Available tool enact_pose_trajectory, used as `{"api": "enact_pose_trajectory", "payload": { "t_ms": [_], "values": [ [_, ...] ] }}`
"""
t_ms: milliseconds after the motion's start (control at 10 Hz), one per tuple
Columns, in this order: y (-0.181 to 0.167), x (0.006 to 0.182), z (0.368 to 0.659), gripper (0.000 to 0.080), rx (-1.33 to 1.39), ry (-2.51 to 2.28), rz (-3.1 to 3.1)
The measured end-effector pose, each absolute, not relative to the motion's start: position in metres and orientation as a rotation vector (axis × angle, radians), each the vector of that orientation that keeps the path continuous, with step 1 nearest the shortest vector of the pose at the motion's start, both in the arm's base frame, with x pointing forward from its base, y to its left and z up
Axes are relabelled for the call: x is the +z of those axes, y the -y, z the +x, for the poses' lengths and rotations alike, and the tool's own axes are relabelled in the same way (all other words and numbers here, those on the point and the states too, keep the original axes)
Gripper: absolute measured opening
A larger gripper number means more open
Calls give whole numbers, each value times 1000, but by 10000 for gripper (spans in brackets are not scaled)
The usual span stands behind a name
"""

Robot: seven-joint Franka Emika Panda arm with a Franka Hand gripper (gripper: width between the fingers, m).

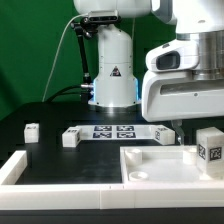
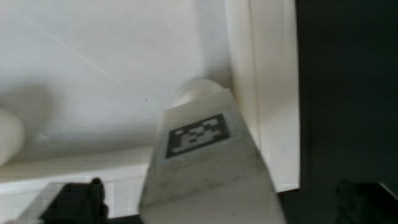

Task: Assemble one leg

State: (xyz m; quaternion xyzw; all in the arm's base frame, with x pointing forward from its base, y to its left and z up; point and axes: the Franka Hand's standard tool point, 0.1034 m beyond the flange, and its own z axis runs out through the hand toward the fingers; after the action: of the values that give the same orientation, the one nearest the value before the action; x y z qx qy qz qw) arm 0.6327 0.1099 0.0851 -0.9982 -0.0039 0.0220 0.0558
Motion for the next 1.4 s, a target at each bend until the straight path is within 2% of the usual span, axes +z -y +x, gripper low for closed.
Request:
{"api": "enact_pose_trajectory", "payload": {
  "t_ms": [100,200,300,400,500,800,1400],
  "values": [
    [-108,84,632,649,63,77,-3028],
    [-109,84,632,603,61,109,-3026],
    [-109,84,632,448,61,108,-3026],
    [-109,84,632,448,61,109,-3026],
    [-109,84,632,298,63,86,-3026],
    [-111,84,632,291,70,-42,-3020],
    [-107,82,628,291,67,-1201,-2742]
  ]
}}
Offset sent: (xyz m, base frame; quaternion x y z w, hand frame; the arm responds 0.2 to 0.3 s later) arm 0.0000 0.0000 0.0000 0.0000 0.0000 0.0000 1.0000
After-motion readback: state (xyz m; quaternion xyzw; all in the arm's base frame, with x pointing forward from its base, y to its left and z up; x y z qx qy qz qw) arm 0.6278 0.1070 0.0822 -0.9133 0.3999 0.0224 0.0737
